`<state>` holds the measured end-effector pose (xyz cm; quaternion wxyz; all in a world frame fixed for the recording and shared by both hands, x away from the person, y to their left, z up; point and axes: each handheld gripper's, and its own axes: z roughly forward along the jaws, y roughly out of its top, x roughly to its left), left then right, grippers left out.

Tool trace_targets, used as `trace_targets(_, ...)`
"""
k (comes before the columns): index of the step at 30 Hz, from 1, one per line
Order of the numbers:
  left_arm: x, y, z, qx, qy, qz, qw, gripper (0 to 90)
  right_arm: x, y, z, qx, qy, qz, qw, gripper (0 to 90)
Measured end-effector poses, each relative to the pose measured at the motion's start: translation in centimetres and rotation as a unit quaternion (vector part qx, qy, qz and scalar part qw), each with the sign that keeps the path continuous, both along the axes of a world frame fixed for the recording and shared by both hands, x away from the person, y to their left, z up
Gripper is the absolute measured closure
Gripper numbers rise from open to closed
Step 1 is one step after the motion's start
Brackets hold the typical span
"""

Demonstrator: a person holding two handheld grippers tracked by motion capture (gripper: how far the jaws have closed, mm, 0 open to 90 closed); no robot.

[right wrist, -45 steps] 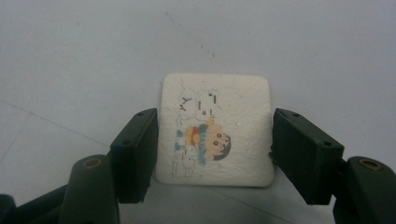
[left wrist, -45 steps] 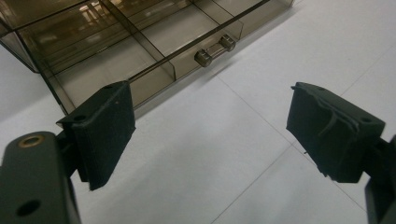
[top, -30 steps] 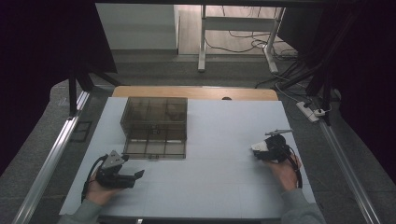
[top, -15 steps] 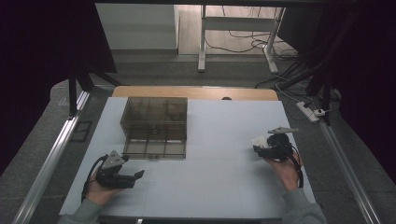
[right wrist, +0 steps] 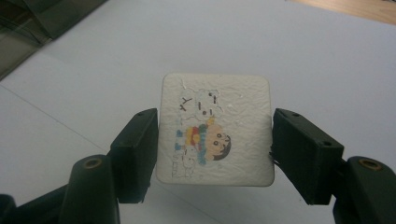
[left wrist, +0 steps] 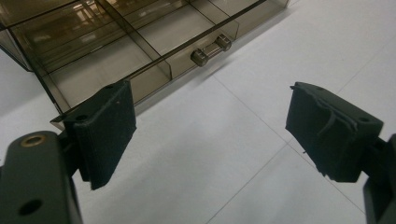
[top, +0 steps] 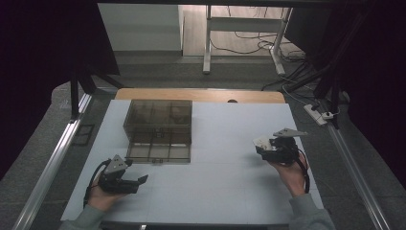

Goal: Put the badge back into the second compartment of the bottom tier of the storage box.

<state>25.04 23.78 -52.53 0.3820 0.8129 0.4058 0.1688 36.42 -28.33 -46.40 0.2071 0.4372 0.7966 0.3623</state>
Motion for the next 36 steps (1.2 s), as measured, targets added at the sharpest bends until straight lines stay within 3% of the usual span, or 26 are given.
trace_targets(19,0.0,0.0,0.0,-0.002,0.0,-0.004,1.0,17.0,-1.3,2.1,1.8,0.026,-0.041,0.05,0.9976,32.5)
trace_targets(36,0.0,-0.1,-0.1,-0.001,0.001,-0.006,1.0,17.4,-2.1,3.8,2.5,0.038,-0.054,0.094,0.9934,32.6)
